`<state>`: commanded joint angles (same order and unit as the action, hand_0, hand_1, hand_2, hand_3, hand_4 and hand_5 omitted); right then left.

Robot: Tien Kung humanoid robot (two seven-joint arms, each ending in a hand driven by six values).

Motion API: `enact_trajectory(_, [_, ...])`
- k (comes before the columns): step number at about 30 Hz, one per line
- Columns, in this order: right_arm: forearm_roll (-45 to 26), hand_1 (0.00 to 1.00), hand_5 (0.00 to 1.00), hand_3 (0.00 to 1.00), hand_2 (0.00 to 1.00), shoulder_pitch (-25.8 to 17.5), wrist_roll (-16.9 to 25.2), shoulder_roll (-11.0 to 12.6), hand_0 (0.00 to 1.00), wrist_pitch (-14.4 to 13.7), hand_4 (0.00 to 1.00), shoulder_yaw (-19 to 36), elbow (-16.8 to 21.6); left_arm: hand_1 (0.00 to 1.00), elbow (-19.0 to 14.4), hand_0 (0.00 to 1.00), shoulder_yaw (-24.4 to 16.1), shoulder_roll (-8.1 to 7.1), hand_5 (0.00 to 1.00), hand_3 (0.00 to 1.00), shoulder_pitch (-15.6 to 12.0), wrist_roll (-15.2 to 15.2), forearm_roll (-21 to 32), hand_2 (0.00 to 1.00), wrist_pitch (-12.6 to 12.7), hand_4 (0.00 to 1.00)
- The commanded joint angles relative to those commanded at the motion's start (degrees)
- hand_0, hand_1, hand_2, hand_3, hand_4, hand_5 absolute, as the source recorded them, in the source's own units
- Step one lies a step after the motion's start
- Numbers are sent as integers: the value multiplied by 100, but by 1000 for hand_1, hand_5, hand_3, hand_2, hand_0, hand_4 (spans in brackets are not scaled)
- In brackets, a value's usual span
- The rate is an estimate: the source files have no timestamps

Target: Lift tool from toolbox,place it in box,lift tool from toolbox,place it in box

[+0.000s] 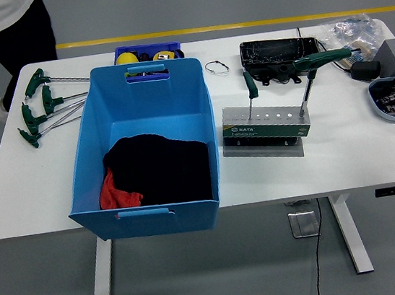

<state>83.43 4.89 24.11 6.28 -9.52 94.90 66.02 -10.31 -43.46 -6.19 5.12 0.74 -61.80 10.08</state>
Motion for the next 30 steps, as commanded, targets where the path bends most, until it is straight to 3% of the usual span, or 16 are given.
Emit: enact_trajectory(30, [157,876,817,951,909,-3,35,-14,973,-287,998,-2,81,724,0,748,-90,-11,626,671,-13,27,-97,710,-9,688])
